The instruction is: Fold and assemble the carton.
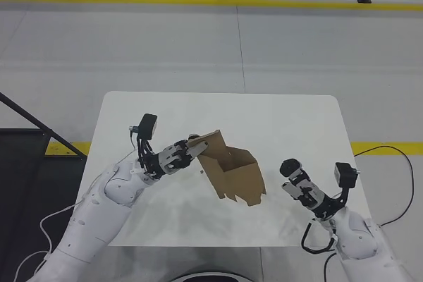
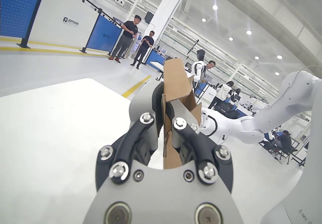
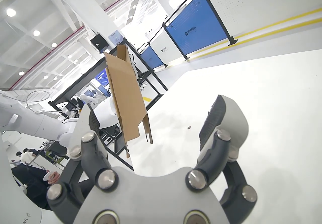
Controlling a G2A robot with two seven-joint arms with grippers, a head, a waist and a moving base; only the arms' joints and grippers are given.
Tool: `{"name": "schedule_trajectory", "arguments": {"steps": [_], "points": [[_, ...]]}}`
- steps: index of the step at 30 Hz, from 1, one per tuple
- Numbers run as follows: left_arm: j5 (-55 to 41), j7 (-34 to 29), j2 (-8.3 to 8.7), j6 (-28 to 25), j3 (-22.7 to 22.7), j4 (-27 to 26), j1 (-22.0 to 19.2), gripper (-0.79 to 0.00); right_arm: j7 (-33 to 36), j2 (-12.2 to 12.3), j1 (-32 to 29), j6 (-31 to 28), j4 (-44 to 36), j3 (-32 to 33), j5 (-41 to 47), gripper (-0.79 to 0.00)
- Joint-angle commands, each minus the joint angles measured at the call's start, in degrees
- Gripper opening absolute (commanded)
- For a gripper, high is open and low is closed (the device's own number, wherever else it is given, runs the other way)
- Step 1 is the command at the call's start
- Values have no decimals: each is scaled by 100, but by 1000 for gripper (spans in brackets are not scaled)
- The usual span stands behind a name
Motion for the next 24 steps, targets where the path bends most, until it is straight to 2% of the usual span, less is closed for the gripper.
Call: {"name": "schedule_trajectory", "arguments": {"steps": [1,13,24], "points": [[31,-34,-5,107,11,-102,21,-785,72,-3,-1,22,-115,-49,-166,0],[654,-139,-54,-26,97,-158,-174,-785,246,12,-51,209,-809,53,-1350,0],[816,52,-110,-47,289,-81,-341,-785,906,51,0,473,-1307,-149,-1754,0]]}}
